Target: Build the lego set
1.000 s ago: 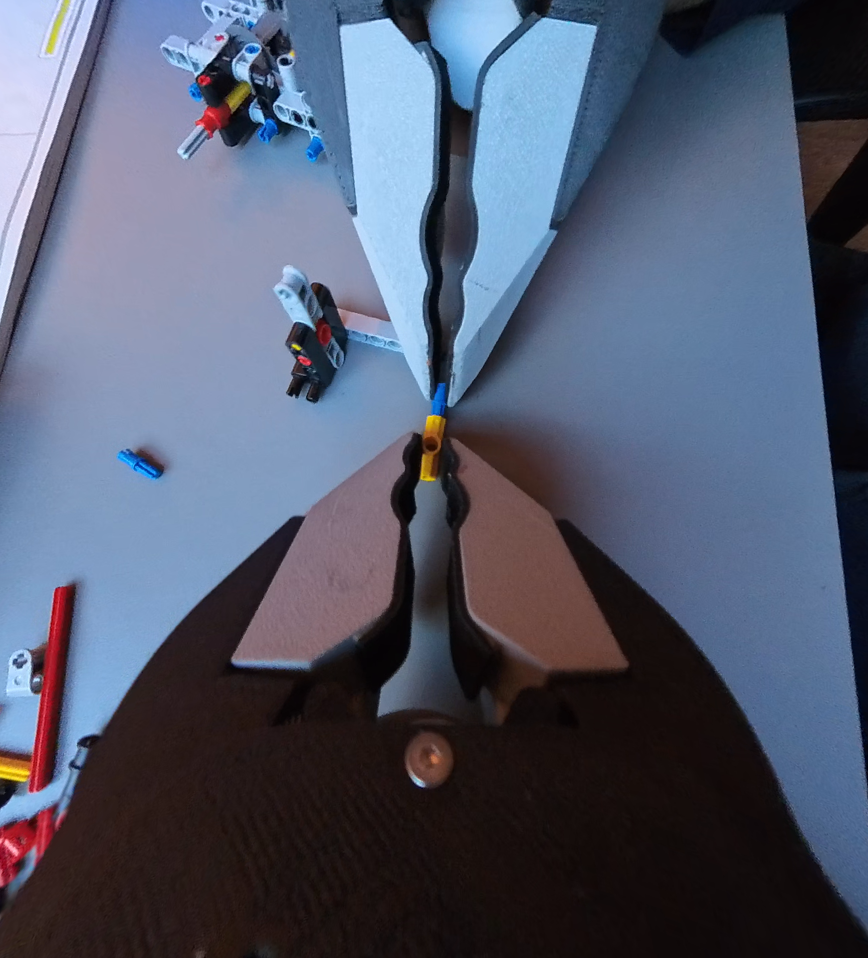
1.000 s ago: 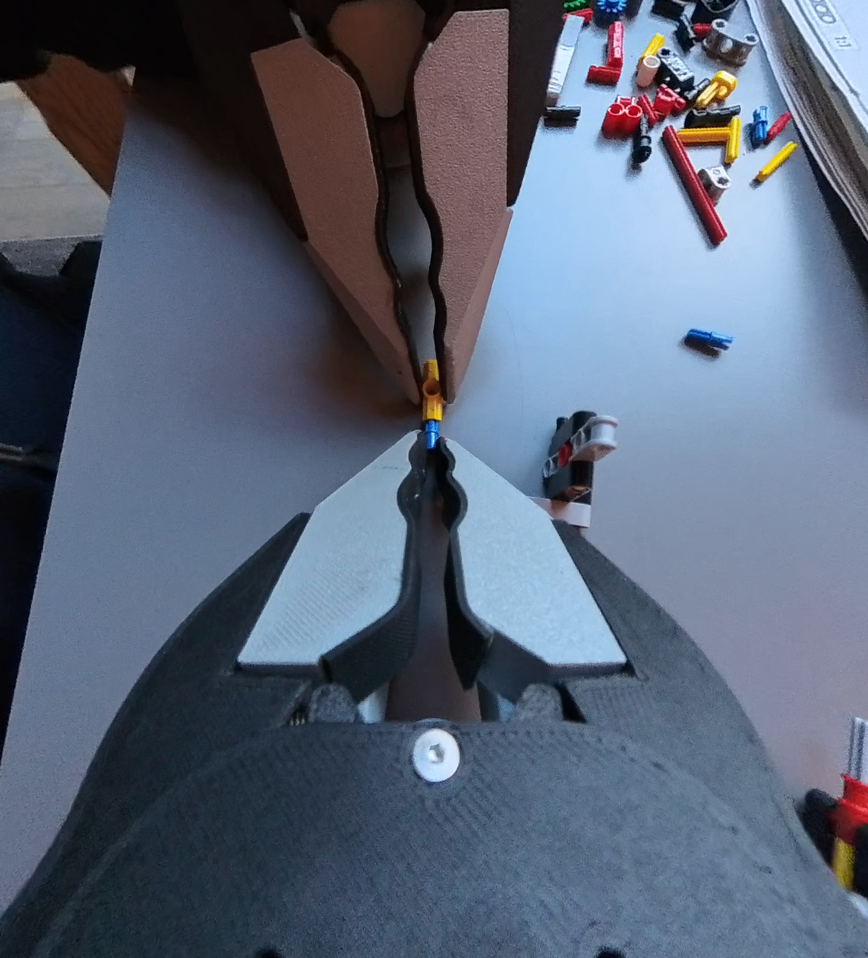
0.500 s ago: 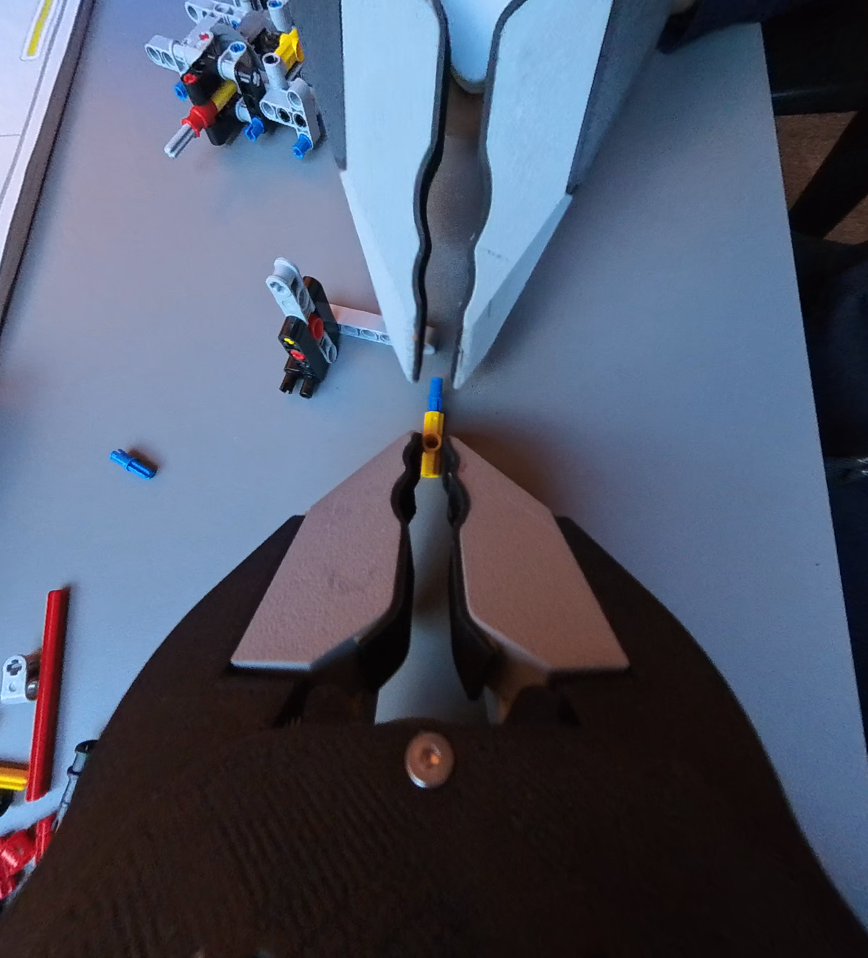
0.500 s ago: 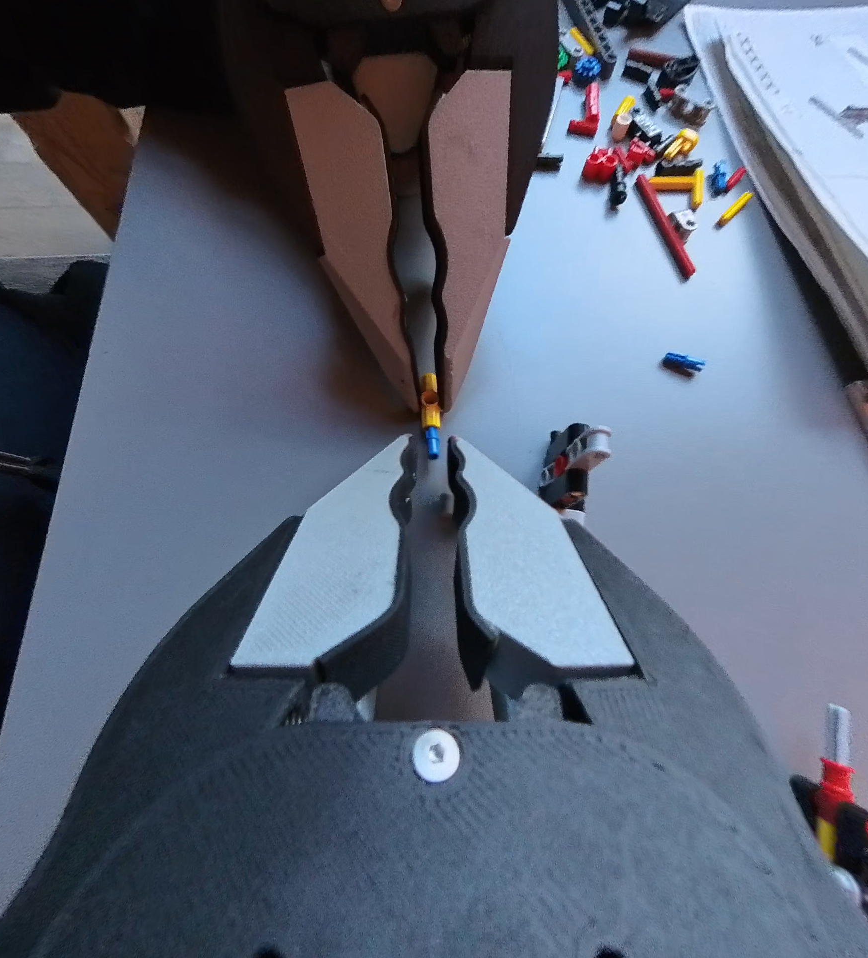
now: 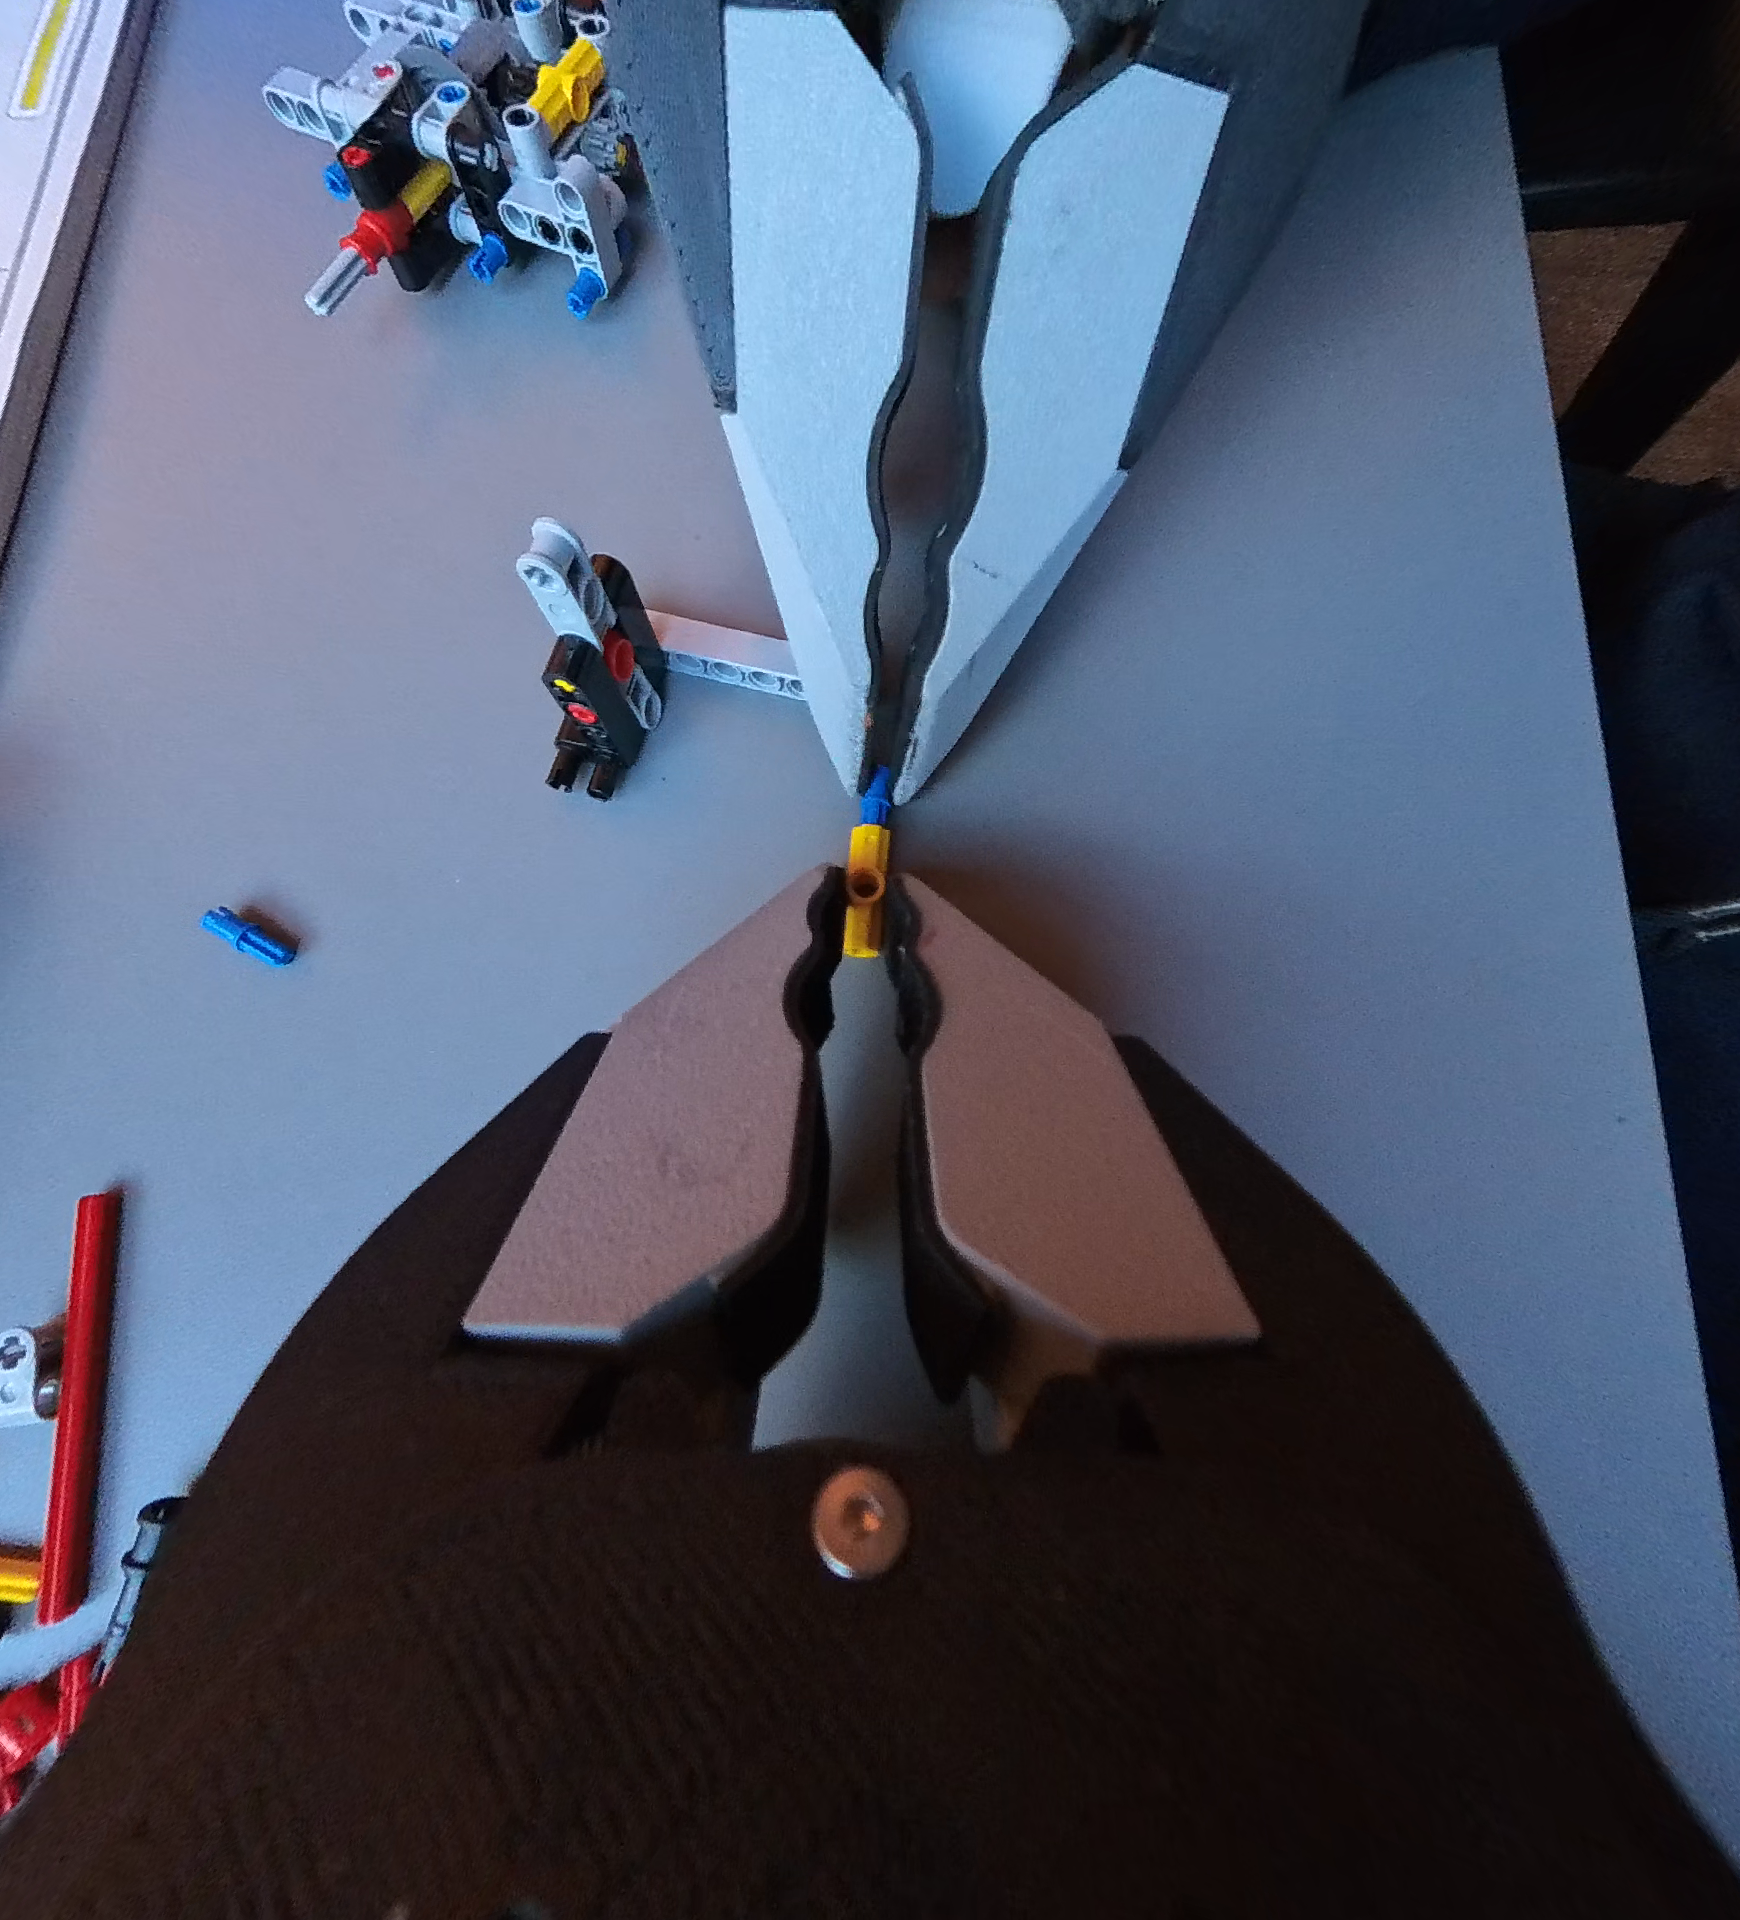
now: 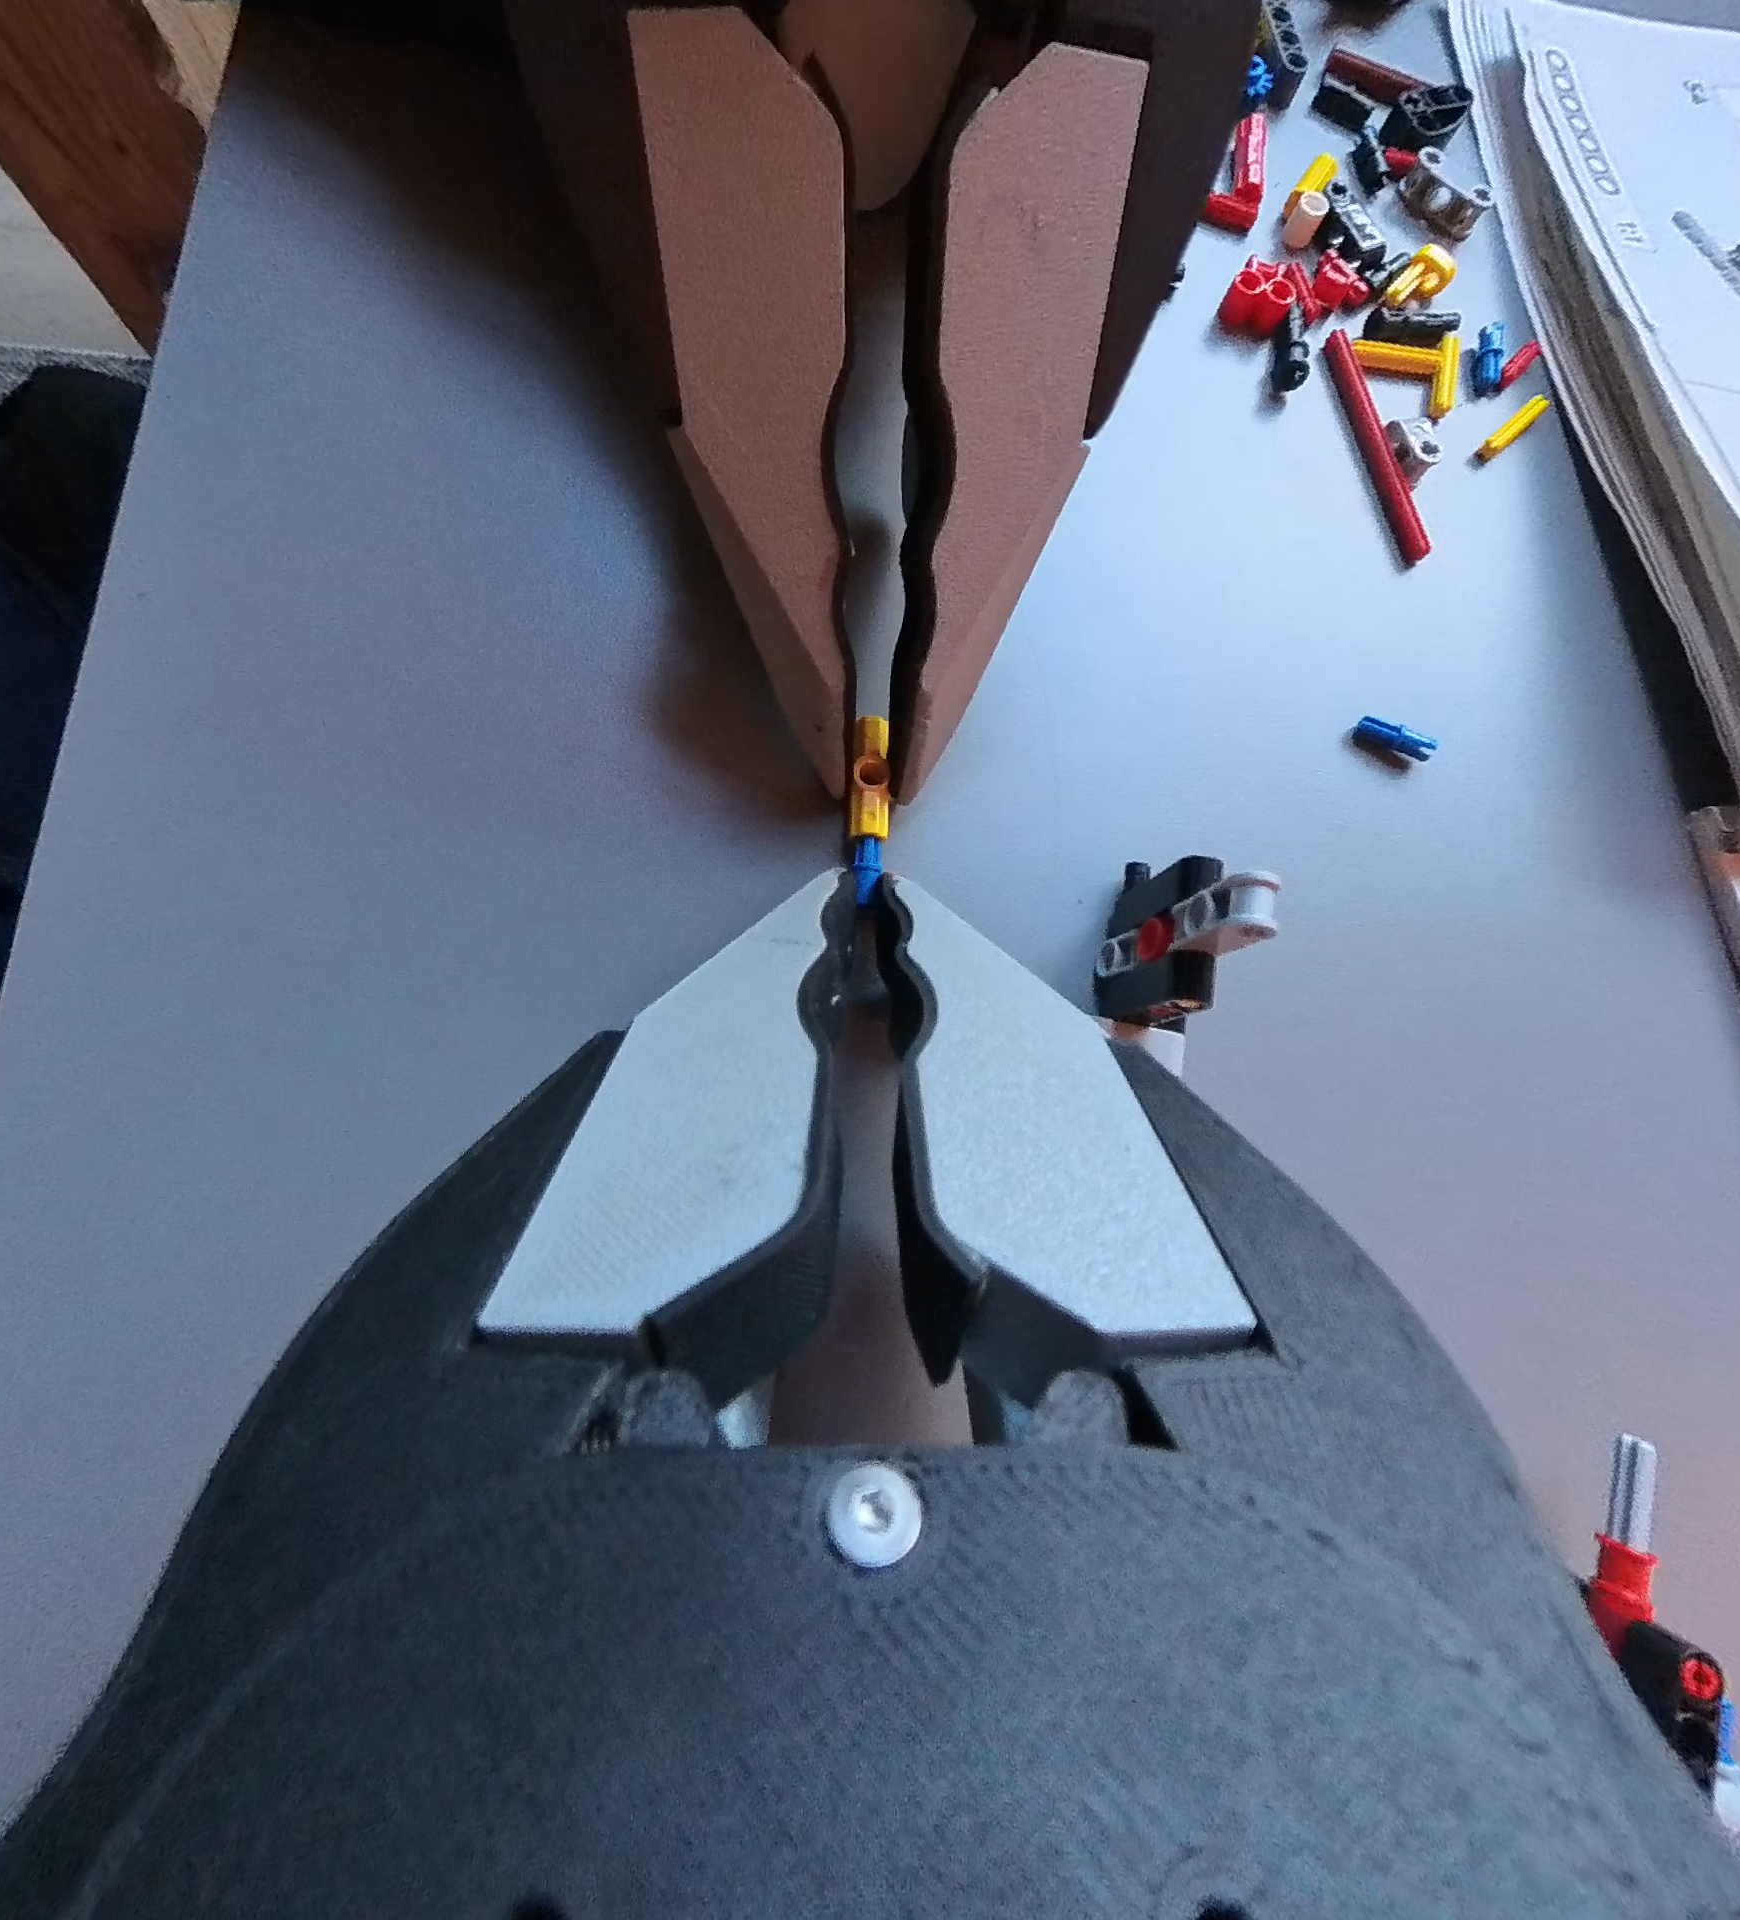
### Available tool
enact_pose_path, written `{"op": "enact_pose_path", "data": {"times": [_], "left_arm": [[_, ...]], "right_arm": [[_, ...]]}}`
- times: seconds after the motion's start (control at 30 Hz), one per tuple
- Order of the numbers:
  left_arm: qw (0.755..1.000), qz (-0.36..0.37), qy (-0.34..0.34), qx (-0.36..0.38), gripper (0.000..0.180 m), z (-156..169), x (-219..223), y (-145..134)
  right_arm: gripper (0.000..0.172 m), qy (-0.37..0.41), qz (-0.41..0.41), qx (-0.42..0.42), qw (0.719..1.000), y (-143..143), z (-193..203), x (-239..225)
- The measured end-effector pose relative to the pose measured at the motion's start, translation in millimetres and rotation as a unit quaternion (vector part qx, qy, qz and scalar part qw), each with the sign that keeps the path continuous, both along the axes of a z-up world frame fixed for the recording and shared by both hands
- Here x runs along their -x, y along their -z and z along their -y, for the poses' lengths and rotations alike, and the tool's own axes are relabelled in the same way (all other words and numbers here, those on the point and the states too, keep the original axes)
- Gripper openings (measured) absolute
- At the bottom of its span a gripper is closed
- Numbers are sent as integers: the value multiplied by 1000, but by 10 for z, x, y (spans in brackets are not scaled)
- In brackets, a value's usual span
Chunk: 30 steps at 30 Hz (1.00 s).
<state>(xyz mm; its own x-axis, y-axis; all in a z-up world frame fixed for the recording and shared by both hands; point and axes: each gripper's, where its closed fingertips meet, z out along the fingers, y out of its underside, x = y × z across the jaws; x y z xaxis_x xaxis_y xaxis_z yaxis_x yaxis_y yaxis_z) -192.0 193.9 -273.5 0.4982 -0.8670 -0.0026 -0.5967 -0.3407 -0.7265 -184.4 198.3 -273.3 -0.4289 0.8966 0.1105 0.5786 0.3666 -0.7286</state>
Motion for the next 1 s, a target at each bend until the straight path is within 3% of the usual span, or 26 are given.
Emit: {"op": "enact_pose_path", "data": {"times": [0.8,0.87,1.0], "left_arm": [[1000,5,1,9,5,-3,-12,-4],[1000,6,-11,5,14,-29,15,-18],[998,20,-50,-11,10,-147,174,-129]], "right_arm": [[0,-13,3,23,1000,-10,26,39],[0,-15,2,16,1000,-4,30,33],[0,-11,-1,10,1000,-6,3,15]]}}
